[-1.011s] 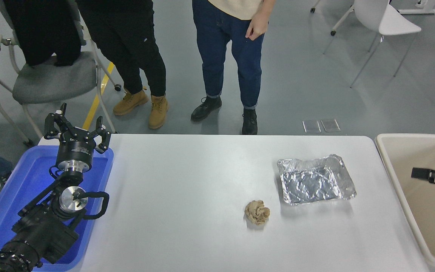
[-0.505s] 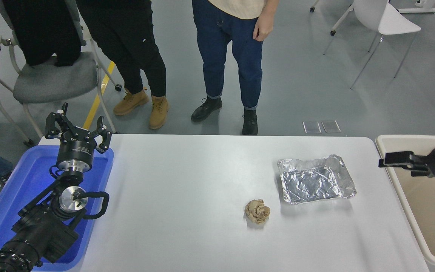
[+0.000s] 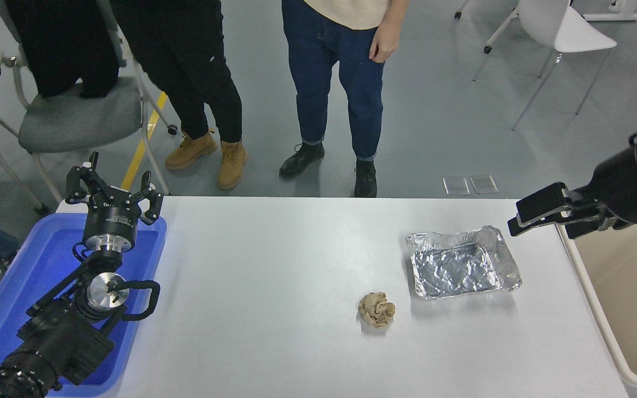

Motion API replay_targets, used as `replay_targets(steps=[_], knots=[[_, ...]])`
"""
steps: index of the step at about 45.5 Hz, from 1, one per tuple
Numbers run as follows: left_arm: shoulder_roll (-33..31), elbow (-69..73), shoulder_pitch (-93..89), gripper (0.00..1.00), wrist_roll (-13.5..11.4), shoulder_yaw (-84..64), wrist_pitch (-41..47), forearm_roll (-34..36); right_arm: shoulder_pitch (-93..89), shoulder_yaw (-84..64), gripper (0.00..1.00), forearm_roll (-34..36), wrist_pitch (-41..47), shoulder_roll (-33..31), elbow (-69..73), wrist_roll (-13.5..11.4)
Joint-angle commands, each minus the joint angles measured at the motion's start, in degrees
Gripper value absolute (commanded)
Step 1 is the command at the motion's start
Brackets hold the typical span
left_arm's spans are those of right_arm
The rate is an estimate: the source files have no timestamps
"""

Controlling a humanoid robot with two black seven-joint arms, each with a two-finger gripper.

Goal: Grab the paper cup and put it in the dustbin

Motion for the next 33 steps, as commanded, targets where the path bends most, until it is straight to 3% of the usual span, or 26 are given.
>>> replay_targets(steps=[1, 15, 33], knots=[[0.1, -0.1, 0.0, 0.99, 0.0, 0.0, 0.0, 0.0, 5.4, 0.2, 1.0, 11.4, 4.4, 13.8, 1.9, 0.0], [0.0, 0.0, 0.0, 0.99, 0.0, -0.1, 0.0, 0.0, 5.0, 0.2, 1.0, 15.2, 4.0, 22.7, 0.0, 0.0], [0.0, 0.0, 0.0, 0.99, 0.0, -0.1, 0.0, 0.0, 4.4, -1.4, 1.0, 15.3, 3.3, 22.9, -0.2, 0.0]])
